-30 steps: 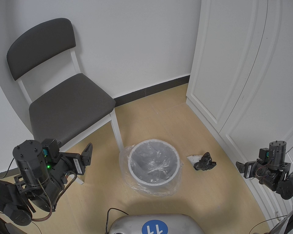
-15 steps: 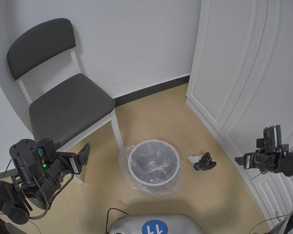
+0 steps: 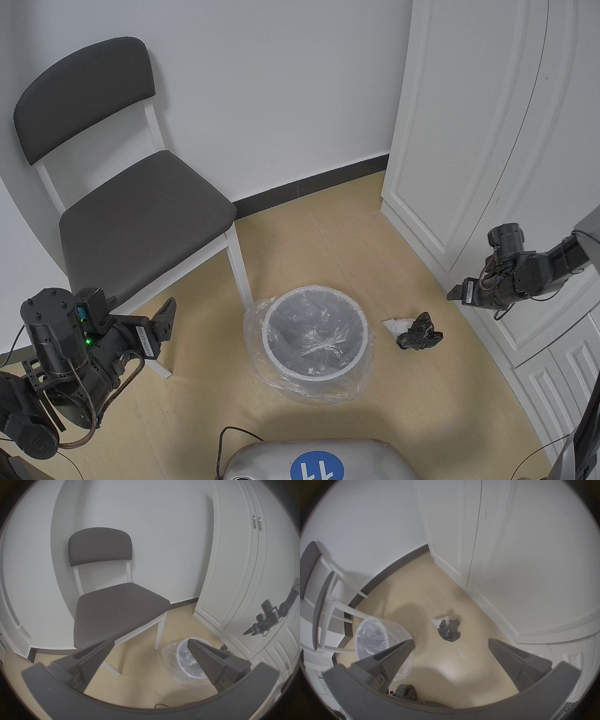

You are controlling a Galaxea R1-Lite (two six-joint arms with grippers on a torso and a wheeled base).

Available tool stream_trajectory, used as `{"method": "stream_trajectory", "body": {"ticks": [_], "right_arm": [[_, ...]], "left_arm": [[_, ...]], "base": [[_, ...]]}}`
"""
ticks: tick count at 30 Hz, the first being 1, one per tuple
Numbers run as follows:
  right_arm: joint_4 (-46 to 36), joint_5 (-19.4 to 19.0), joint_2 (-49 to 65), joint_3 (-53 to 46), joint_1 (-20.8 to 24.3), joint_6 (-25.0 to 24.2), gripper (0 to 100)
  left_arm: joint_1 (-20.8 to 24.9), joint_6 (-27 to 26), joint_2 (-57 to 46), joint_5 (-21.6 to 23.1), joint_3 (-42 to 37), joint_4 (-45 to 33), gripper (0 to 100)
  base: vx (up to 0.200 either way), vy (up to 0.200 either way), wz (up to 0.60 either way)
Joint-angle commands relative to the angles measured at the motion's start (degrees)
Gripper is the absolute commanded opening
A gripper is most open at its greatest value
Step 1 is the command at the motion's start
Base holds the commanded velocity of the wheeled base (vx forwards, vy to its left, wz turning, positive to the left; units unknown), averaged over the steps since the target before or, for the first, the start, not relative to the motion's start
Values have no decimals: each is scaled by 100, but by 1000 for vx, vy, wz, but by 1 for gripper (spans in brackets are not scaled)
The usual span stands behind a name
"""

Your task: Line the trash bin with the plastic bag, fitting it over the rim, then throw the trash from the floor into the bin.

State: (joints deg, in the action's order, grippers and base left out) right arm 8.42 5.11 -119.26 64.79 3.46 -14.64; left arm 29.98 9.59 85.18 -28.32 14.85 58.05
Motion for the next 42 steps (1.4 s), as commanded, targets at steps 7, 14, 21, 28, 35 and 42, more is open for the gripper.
{"method": "stream_trajectory", "body": {"ticks": [7, 14, 21, 28, 35, 42], "right_arm": [[327, -520, -2804, 1589, -214, -443, 100], [247, -616, -3288, 2600, -126, -443, 100], [-456, -704, -3982, 3962, -83, -48, 100], [-526, -713, -4184, 4094, -65, -74, 100], [-473, -528, -4351, 4085, 225, -92, 100], [-491, -449, -4413, 4147, 120, -100, 100]], "left_arm": [[-71, 7, 386, -16, -254, 75, 100], [-71, 7, 526, -16, -246, 75, 100], [-80, -1, 518, -33, -272, 75, 100], [-62, -1, 641, -25, -281, 84, 100], [-71, 7, 764, -25, -263, 84, 100], [-53, 113, 781, -25, -298, 84, 100]], "base": [[0, 0, 0], [0, 0, 0], [0, 0, 0], [0, 0, 0], [0, 0, 0], [0, 0, 0]]}}
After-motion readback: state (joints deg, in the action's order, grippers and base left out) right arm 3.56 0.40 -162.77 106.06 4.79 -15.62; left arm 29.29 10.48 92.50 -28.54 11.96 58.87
